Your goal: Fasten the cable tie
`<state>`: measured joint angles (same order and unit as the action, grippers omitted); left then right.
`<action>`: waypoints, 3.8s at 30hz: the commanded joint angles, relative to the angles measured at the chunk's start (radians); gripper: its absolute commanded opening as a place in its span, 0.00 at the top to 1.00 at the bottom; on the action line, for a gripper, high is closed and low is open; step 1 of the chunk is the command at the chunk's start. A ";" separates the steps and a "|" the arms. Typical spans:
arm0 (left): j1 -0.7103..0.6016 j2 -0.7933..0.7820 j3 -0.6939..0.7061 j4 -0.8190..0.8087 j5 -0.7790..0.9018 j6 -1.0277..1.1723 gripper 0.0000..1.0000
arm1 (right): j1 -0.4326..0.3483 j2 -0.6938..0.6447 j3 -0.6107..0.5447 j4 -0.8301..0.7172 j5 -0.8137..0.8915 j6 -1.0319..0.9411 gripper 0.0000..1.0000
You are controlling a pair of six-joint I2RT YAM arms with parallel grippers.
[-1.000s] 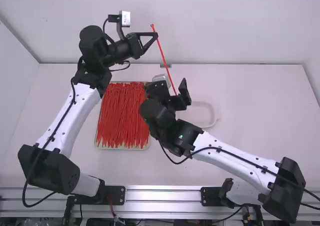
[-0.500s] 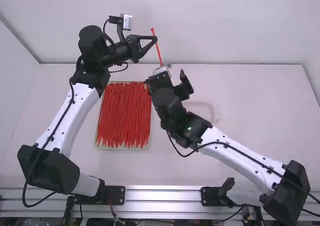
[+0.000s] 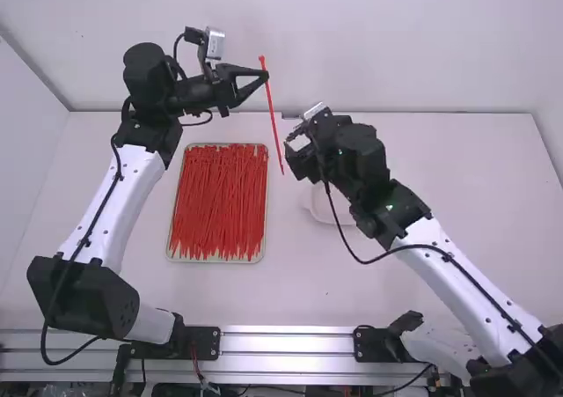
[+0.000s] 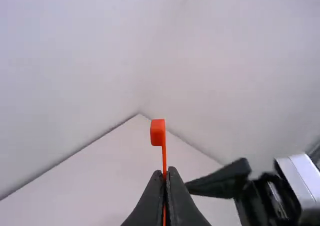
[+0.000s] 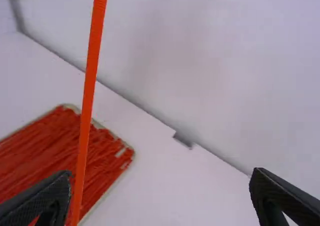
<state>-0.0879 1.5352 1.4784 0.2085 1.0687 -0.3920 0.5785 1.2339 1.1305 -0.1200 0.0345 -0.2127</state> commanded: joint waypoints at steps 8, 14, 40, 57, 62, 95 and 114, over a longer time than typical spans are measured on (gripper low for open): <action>0.004 -0.003 0.019 -0.075 0.125 0.158 0.98 | -0.255 -0.024 0.035 0.055 -0.694 0.036 0.01; 0.003 -0.003 0.019 -0.060 0.166 0.157 0.98 | -0.389 -0.016 0.035 0.128 -0.970 0.060 0.01; -0.003 -0.003 0.019 0.032 0.338 0.180 0.98 | -0.484 0.188 0.034 0.703 -1.219 0.430 0.01; -0.018 -0.003 0.019 0.303 0.334 -0.035 0.99 | -0.419 0.188 0.034 0.711 -1.216 0.396 0.01; -0.018 -0.003 0.019 0.413 0.325 -0.151 0.98 | -0.373 0.188 0.034 0.690 -1.203 0.386 0.01; -0.049 -0.003 0.065 0.560 0.254 -0.457 0.98 | -0.245 0.188 0.033 0.539 -1.164 0.232 0.05; -0.072 -0.003 0.065 0.401 0.231 -0.314 0.98 | -0.245 0.188 0.033 0.577 -1.162 0.261 1.00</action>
<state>-0.1574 1.5352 1.5204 0.6003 1.3041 -0.7166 0.3355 1.4174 1.1328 0.4522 -1.1191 0.0448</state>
